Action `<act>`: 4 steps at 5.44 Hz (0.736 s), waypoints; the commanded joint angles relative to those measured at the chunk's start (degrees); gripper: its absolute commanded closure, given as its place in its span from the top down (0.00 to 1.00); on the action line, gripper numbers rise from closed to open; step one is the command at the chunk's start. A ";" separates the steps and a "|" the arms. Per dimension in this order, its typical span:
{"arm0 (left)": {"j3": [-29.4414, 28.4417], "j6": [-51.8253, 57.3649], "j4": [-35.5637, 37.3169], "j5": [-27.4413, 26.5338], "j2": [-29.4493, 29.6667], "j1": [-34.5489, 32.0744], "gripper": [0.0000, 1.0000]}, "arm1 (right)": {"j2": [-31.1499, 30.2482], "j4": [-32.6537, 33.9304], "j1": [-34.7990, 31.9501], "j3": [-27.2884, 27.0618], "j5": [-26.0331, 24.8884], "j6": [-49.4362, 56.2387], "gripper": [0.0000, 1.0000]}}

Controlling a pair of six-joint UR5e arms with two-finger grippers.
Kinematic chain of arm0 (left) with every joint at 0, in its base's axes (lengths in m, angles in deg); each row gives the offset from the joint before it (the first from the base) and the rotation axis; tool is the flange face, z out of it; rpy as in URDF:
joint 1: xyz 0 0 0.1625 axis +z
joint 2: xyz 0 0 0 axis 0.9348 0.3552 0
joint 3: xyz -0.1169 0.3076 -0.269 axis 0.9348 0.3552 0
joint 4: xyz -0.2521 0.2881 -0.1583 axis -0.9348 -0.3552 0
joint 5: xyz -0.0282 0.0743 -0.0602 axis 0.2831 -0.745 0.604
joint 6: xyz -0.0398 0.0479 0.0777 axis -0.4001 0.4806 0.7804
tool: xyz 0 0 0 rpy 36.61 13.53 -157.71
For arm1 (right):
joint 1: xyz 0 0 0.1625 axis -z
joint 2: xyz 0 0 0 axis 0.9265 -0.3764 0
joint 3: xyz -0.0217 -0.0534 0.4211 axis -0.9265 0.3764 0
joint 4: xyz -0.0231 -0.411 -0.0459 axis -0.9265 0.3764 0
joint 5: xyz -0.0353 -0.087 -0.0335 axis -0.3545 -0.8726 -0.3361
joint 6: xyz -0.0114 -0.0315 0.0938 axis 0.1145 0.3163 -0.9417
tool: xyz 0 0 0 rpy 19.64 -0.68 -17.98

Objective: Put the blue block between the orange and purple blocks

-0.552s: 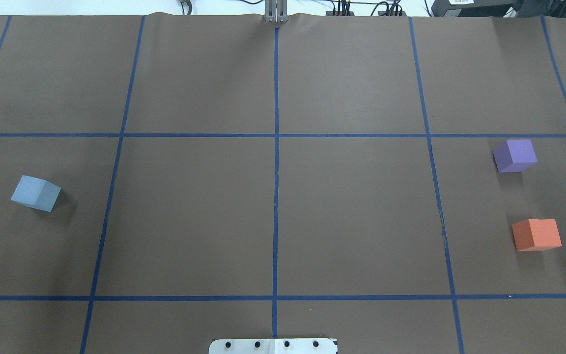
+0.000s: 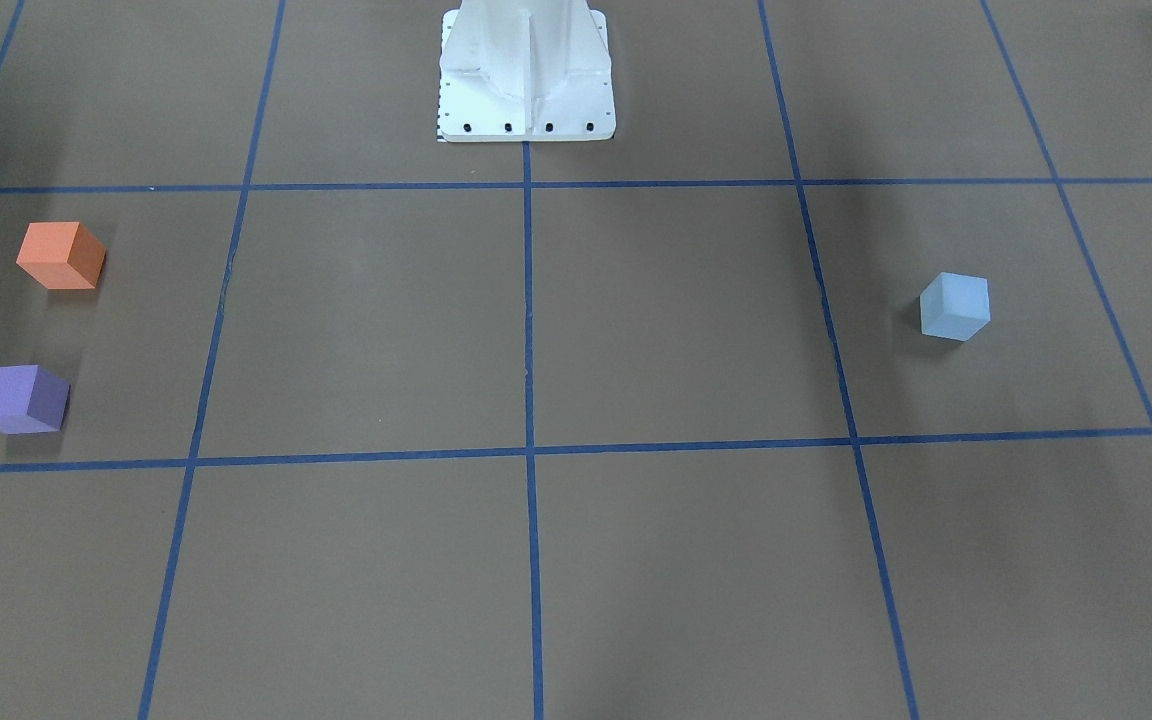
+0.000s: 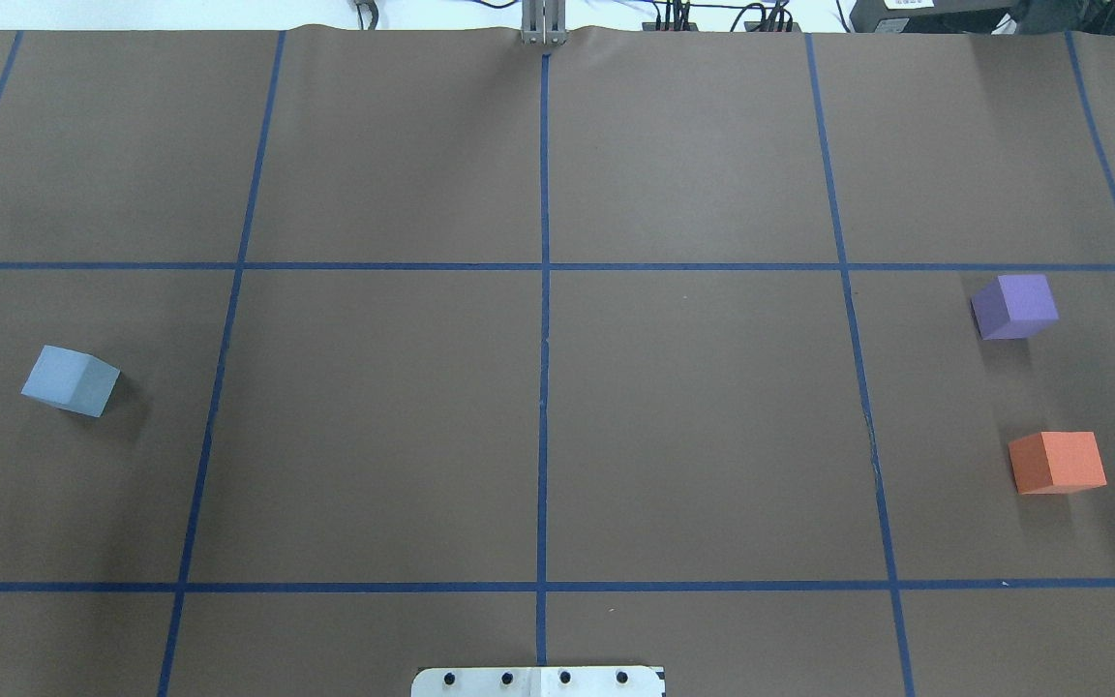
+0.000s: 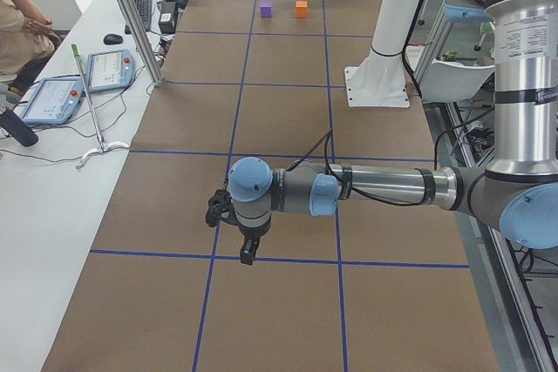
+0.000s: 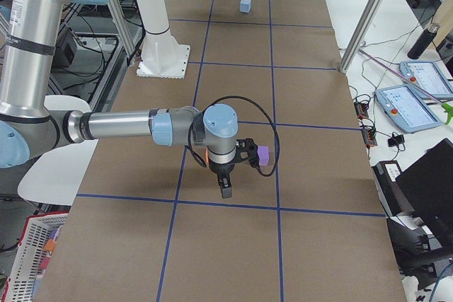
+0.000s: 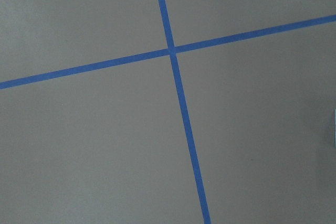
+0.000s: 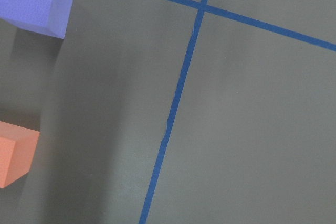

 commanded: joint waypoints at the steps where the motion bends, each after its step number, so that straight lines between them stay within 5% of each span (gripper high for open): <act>1: 1.46 -0.39 -11.39 -0.33 1.98 0.05 1.00 | 0.81 -8.63 0.00 -0.02 3.34 -0.70 1.00; 2: -0.18 -0.56 -20.19 0.27 3.90 0.14 1.00 | 1.85 -15.93 0.00 1.38 5.02 -0.88 1.00; 4: -0.54 -5.48 -21.51 0.54 5.84 0.75 1.00 | 4.76 -16.79 0.00 5.34 5.65 -0.79 1.00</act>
